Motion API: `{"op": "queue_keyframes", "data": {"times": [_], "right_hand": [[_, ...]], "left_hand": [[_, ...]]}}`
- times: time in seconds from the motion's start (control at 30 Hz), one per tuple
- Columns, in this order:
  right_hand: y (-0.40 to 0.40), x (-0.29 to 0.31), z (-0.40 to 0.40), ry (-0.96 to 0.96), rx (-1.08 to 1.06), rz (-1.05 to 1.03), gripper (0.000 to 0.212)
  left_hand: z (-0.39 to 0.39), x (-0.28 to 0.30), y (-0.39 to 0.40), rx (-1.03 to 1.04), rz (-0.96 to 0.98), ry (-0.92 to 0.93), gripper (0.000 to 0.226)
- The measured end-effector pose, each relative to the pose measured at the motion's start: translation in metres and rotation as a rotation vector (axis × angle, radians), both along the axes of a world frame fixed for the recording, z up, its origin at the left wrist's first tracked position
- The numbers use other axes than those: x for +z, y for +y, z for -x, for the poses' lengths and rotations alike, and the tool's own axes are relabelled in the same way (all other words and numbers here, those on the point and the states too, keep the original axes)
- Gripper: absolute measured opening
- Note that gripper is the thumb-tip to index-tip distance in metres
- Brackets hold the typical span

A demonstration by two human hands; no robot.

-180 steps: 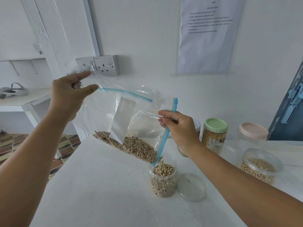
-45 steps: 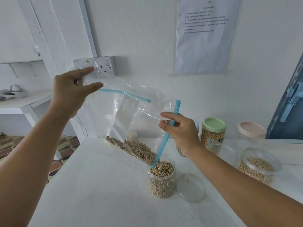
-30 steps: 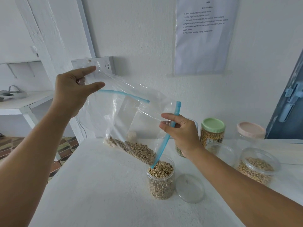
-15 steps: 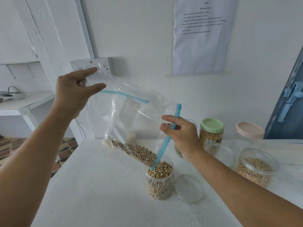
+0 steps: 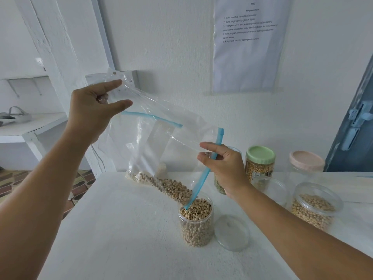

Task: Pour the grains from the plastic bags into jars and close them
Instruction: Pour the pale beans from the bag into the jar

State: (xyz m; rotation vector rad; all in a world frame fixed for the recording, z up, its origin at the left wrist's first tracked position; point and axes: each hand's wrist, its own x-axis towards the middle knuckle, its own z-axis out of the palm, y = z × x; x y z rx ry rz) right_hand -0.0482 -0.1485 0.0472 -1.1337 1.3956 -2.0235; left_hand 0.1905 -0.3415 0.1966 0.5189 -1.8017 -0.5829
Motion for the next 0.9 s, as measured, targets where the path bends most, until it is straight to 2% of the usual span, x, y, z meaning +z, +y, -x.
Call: {"op": "queue_keyframes", "data": {"times": [0.3,0.9], "right_hand": [[0.0007,0.0005,-0.0012,-0.01,0.01,-0.006,0.03],[0.0039,-0.0004,-0.0013,0.0,-0.005,-0.001,0.031]], "left_hand": [[0.0001,0.0073,0.0033,0.014,0.037,-0.023,0.055],[0.0004,0.0083,0.0043,-0.011,0.031,-0.023,0.048]]}}
